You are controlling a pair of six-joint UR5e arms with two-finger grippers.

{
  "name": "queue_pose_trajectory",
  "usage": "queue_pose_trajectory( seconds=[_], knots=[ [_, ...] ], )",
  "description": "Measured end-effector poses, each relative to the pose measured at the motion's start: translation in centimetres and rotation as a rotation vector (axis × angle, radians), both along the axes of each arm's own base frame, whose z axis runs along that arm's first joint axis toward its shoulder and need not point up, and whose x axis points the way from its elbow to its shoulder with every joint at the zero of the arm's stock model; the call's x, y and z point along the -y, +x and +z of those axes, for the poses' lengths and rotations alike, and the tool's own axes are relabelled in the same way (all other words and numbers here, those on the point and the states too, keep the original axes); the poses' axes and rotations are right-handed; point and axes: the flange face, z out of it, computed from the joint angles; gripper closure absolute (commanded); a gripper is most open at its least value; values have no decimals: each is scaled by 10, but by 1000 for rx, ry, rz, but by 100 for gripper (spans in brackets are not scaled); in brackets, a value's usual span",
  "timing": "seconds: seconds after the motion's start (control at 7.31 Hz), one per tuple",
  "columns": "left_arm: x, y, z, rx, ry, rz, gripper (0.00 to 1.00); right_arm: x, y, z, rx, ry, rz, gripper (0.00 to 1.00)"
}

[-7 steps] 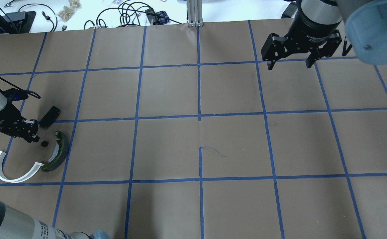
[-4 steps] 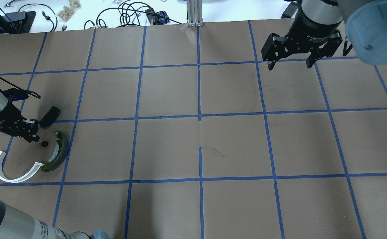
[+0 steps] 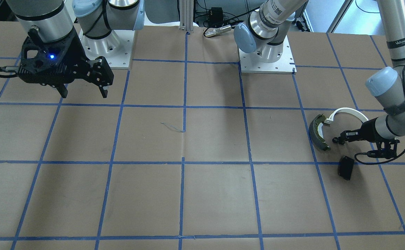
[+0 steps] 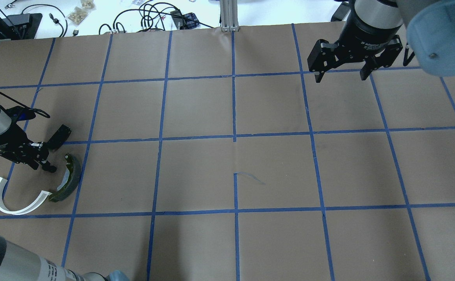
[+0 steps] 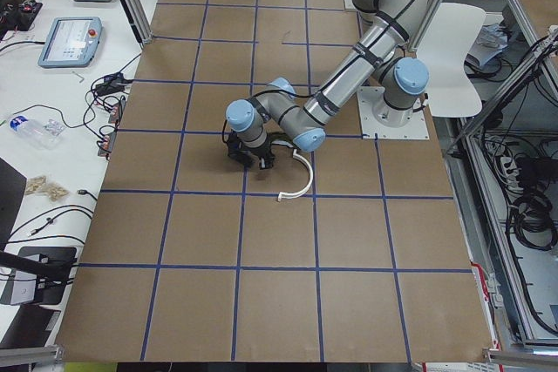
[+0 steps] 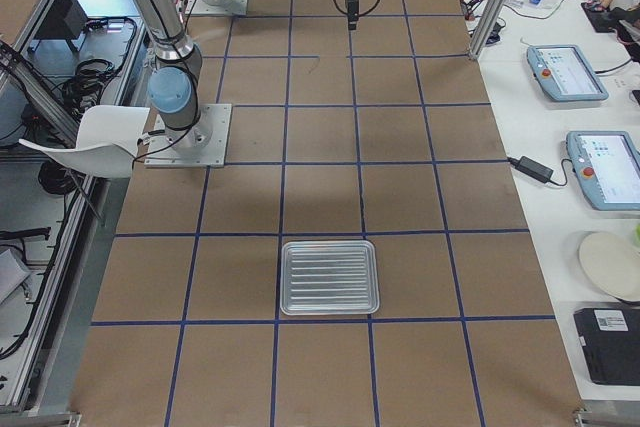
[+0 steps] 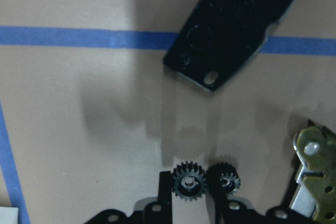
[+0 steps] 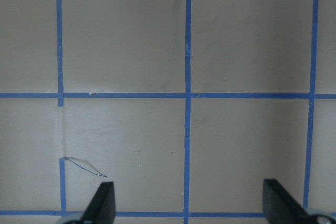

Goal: Place bearing gear from tray to pile

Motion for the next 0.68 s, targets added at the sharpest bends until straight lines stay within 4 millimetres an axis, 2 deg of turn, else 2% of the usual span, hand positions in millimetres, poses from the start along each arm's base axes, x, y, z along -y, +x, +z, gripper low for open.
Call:
queue_pose_trajectory(
  seconds=[0.27,0.55,0.68],
  knots=[
    [1,1,10,13,-13,-2,0,0,0,0,0,0,0,0],
    [9,-1,32,35,-41,-10,0,0,0,0,0,0,0,0],
    [17,-9,50,46,-58,-19,0,0,0,0,0,0,0,0]
  ],
)
